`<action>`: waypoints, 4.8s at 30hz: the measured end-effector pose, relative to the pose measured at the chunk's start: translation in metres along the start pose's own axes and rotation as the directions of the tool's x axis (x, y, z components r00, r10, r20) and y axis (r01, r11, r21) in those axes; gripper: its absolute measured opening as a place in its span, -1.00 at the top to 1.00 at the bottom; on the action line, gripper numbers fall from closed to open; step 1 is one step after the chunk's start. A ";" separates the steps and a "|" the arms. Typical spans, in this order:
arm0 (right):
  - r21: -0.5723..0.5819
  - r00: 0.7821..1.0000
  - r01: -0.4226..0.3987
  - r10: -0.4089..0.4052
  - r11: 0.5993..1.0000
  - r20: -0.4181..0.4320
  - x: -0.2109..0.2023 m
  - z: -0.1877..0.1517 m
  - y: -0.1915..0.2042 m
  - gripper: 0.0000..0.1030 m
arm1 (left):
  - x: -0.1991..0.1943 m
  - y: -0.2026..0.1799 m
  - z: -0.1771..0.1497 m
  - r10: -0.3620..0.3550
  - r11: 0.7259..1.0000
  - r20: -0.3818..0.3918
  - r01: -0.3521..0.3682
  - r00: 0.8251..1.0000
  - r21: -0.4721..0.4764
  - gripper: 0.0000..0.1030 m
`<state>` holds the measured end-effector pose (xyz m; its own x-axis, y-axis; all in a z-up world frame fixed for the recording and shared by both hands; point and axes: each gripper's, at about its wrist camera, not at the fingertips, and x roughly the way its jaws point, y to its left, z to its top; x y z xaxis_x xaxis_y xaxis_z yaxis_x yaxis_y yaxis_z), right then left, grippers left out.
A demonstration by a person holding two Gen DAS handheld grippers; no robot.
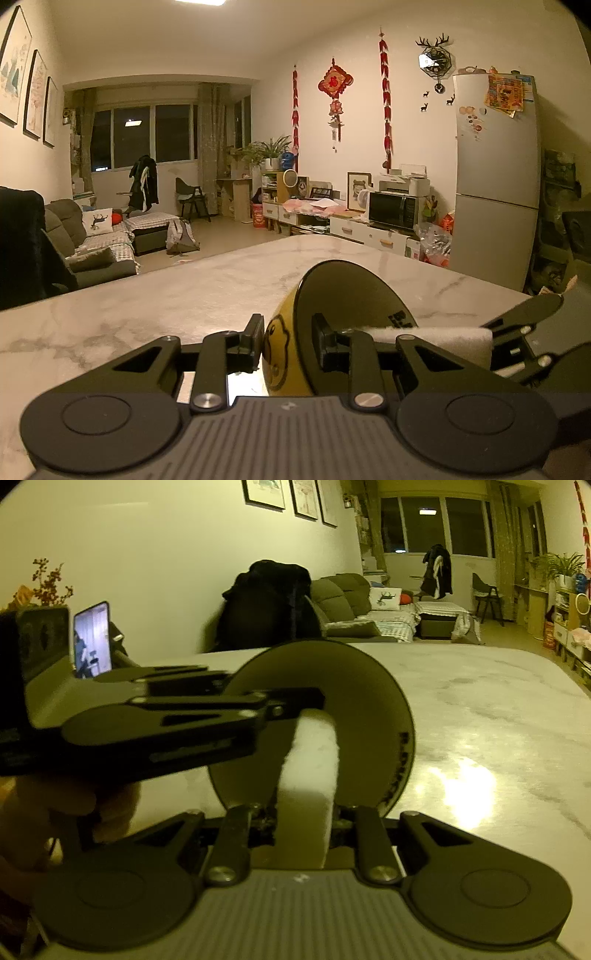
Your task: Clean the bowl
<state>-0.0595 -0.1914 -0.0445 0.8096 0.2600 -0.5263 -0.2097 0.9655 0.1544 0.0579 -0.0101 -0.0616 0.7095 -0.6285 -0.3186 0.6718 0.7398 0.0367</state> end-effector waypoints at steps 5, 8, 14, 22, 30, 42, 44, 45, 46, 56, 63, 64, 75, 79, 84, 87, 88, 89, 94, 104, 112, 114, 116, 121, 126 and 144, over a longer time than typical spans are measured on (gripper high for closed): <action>-0.004 0.997 0.079 -0.079 0.997 0.022 -0.002 0.006 -0.010 0.63 | 0.001 -0.002 0.000 -0.008 1.000 -0.004 0.008 1.000 0.012 0.40; -0.002 0.994 0.104 -0.104 0.995 0.038 -0.005 0.010 -0.012 0.63 | 0.002 -0.001 0.000 -0.009 1.000 -0.004 0.009 1.000 0.009 0.40; -0.009 0.996 0.084 -0.084 0.996 0.009 0.000 0.007 -0.008 0.63 | 0.003 0.000 0.000 -0.007 1.000 0.005 0.007 1.000 0.016 0.40; -0.039 1.000 0.011 -0.011 0.999 0.000 -0.002 -0.002 0.015 0.60 | 0.006 0.005 0.002 0.002 1.000 0.000 -0.002 1.000 -0.007 0.44; -0.027 1.000 0.015 -0.016 1.000 -0.014 0.001 -0.002 0.006 0.62 | 0.005 0.004 0.001 -0.008 1.000 0.002 0.008 1.000 -0.001 0.44; -0.027 0.995 0.097 -0.096 0.995 0.013 -0.009 0.011 -0.002 0.42 | 0.004 0.002 -0.001 -0.016 1.000 0.014 0.015 1.000 0.022 0.41; -0.034 0.993 0.117 -0.116 0.993 0.025 -0.012 0.013 0.000 0.41 | 0.003 0.003 -0.003 -0.015 1.000 0.015 0.014 1.000 0.024 0.41; -0.034 0.992 0.121 -0.120 0.992 0.029 -0.013 0.014 0.000 0.41 | 0.003 0.003 -0.003 -0.015 1.000 0.015 0.015 1.000 0.023 0.41; -0.032 0.992 0.125 -0.124 0.992 0.034 -0.014 0.014 0.000 0.41 | 0.004 0.003 -0.003 -0.015 1.000 0.015 0.015 1.000 0.023 0.41; 0.023 0.991 0.109 -0.110 0.994 0.075 -0.022 0.012 -0.007 0.43 | 0.006 0.007 -0.002 -0.018 1.000 0.010 0.018 1.000 0.005 0.41; 0.059 0.991 0.074 -0.079 0.996 0.104 -0.030 0.017 -0.013 0.43 | 0.006 0.011 -0.001 -0.015 1.000 0.003 0.015 1.000 -0.006 0.41; 0.062 0.992 0.068 -0.074 0.996 0.101 -0.029 0.018 -0.014 0.46 | 0.006 0.011 -0.001 -0.015 1.000 0.003 0.015 1.000 -0.007 0.41; -0.181 0.967 0.197 -0.161 0.964 0.196 -0.041 0.025 0.012 0.63 | 0.003 0.010 -0.001 -0.017 1.000 0.004 0.017 1.000 -0.006 0.41; -0.211 0.960 0.255 -0.222 0.944 0.168 -0.031 0.019 0.012 0.63 | 0.002 0.010 -0.001 -0.021 1.000 0.006 0.021 1.000 0.002 0.40; -0.071 0.984 0.151 -0.143 0.986 0.102 -0.024 0.015 -0.003 0.63 | 0.002 0.012 -0.001 -0.027 1.000 0.006 0.027 1.000 -0.004 0.40; 0.036 0.996 0.055 -0.057 0.998 0.071 -0.022 0.016 -0.012 0.63 | 0.003 0.015 -0.001 -0.025 1.000 0.004 0.025 1.000 -0.015 0.41; 0.059 0.997 0.033 -0.037 0.998 0.066 -0.022 0.017 -0.013 0.63 | 0.003 0.016 -0.001 -0.024 1.000 0.003 0.024 1.000 -0.018 0.41; 0.074 0.998 0.019 -0.024 0.997 0.063 -0.020 0.017 -0.014 0.63 | 0.003 0.015 0.000 -0.023 1.000 0.003 0.023 1.000 -0.019 0.42; 0.152 0.998 -0.056 0.052 0.987 0.030 -0.013 0.018 -0.022 0.64 | 0.004 0.017 0.001 -0.018 0.999 -0.007 0.018 1.000 -0.033 0.42; -0.011 0.992 0.112 -0.111 0.994 0.066 -0.018 0.020 -0.006 0.65 | 0.004 0.015 0.002 -0.056 0.998 -0.024 0.056 0.998 -0.035 0.39; -0.128 0.968 0.236 -0.221 0.963 0.120 -0.018 0.017 0.002 0.66 | 0.003 0.015 0.002 -0.053 0.998 -0.020 0.052 0.998 -0.029 0.38; -0.102 0.974 0.211 -0.200 0.972 0.104 -0.016 0.016 -0.002 0.65 | 0.002 0.016 0.001 -0.053 0.998 -0.019 0.052 0.998 -0.029 0.38; -0.055 0.983 0.167 -0.162 0.984 0.083 -0.015 0.016 -0.006 0.65 | 0.002 0.015 0.001 -0.053 0.998 -0.017 0.053 0.998 -0.030 0.38; 0.136 0.999 -0.007 0.003 0.991 0.032 -0.013 0.018 -0.025 0.65 | 0.003 0.017 0.000 -0.050 0.998 -0.011 0.050 0.999 -0.036 0.39; 0.330 0.986 -0.158 0.164 0.931 0.011 -0.004 0.018 -0.042 0.65 | 0.003 0.019 -0.001 -0.042 0.998 -0.010 0.041 0.999 -0.052 0.42; 0.019 0.988 0.129 -0.131 0.991 0.083 -0.020 0.026 -0.018 0.65 | 0.006 0.019 0.003 -0.056 0.996 -0.030 0.054 0.998 -0.066 0.37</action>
<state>-0.0578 -0.2143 -0.0147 0.8727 0.1295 -0.4709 -0.0924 0.9906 0.1012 0.0761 -0.0007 -0.0599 0.6644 -0.6613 -0.3482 0.6932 0.7194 -0.0433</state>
